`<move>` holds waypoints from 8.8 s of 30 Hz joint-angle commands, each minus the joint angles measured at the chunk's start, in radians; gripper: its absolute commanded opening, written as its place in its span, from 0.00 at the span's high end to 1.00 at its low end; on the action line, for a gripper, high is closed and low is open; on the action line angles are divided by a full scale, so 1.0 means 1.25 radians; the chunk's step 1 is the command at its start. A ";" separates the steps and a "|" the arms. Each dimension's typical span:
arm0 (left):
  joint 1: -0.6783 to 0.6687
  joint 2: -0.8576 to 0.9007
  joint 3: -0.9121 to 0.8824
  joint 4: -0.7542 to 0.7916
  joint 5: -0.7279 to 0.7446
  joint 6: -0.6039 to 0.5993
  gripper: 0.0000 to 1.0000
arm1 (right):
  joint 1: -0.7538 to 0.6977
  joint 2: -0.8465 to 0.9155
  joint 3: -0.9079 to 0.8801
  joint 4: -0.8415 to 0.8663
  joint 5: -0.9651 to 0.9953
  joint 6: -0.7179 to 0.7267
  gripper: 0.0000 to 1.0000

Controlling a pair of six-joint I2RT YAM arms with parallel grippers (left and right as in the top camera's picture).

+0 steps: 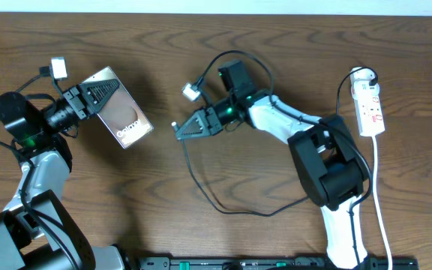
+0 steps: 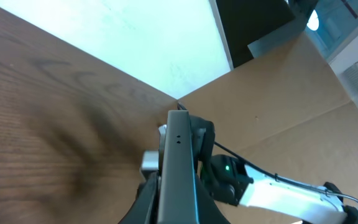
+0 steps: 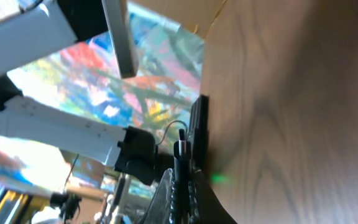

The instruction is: Plug charger to phone and switch on socket

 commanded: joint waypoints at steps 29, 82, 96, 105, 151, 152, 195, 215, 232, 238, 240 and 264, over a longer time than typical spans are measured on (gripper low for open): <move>-0.023 -0.001 0.006 -0.046 -0.025 0.011 0.93 | 0.110 -0.004 0.007 0.098 -0.034 -0.108 0.99; -0.046 -0.001 -0.007 -0.046 0.056 0.076 0.92 | 0.128 -0.004 0.007 0.152 -0.034 -0.104 0.99; -0.046 -0.001 -0.013 -0.046 0.041 0.033 0.92 | 0.128 -0.005 0.007 0.157 -0.034 -0.101 0.99; -0.046 -0.001 -0.013 -0.046 0.023 0.012 0.93 | 0.127 -0.004 0.007 0.157 -0.034 -0.100 0.99; -0.046 -0.001 -0.013 -0.046 0.038 0.031 0.93 | 0.110 -0.005 0.007 0.235 -0.020 0.008 0.99; -0.046 -0.001 -0.013 -0.046 0.039 0.035 0.93 | 0.110 -0.005 0.007 0.235 -0.012 0.016 0.99; -0.046 -0.001 -0.013 -0.046 0.077 0.074 0.93 | 0.107 -0.005 0.007 0.367 0.104 0.214 0.53; 0.004 -0.001 -0.013 -0.047 0.024 0.046 0.92 | -0.013 -0.004 0.007 0.363 0.098 0.265 0.01; 0.081 -0.001 -0.013 -0.440 -0.163 0.186 0.93 | -0.149 -0.052 0.046 -0.253 0.638 0.111 0.01; 0.081 -0.001 -0.013 -0.606 -0.317 0.282 0.93 | -0.149 -0.151 0.090 -0.417 0.873 0.100 0.01; 0.081 -0.001 -0.013 -0.685 -0.388 0.331 0.93 | -0.149 -0.183 0.090 -0.434 0.909 0.099 0.01; 0.080 0.179 -0.013 -0.749 -0.570 0.375 0.93 | -0.146 -0.356 0.090 -0.515 0.954 0.099 0.01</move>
